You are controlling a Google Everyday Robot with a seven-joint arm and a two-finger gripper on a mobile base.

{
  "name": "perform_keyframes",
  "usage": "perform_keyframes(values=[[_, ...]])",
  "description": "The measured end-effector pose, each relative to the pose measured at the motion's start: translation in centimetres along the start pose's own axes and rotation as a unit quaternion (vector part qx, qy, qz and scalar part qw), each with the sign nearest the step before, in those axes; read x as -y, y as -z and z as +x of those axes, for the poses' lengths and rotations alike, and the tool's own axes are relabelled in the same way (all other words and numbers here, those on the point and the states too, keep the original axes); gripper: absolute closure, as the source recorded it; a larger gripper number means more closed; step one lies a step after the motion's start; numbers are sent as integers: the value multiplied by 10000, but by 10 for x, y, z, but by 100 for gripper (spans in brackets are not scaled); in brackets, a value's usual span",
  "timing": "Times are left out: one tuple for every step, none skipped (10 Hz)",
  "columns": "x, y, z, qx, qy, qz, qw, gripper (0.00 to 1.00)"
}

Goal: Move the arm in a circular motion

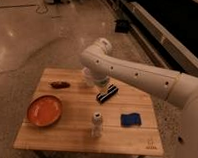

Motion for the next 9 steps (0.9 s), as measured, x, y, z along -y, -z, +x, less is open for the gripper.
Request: perform_keyframes(values=[[-6,-2,6,-6,31,-35,10000,59],[-12,-4,12,3,-113,-22,9999,59],[-22,-5,21,-4,-256,-41,9997,59],[-26,-1,18,5,-189,-27,9998,59],[-28,4,14,33,-19,1,10000,59],[-26,6,9,58,87,25,9999,59],[-27,5,9,68,3,22,10000,59],[-33,-1,15,23,-60,34,10000,59],[-39,-4,28,3,-197,69,9998,59]])
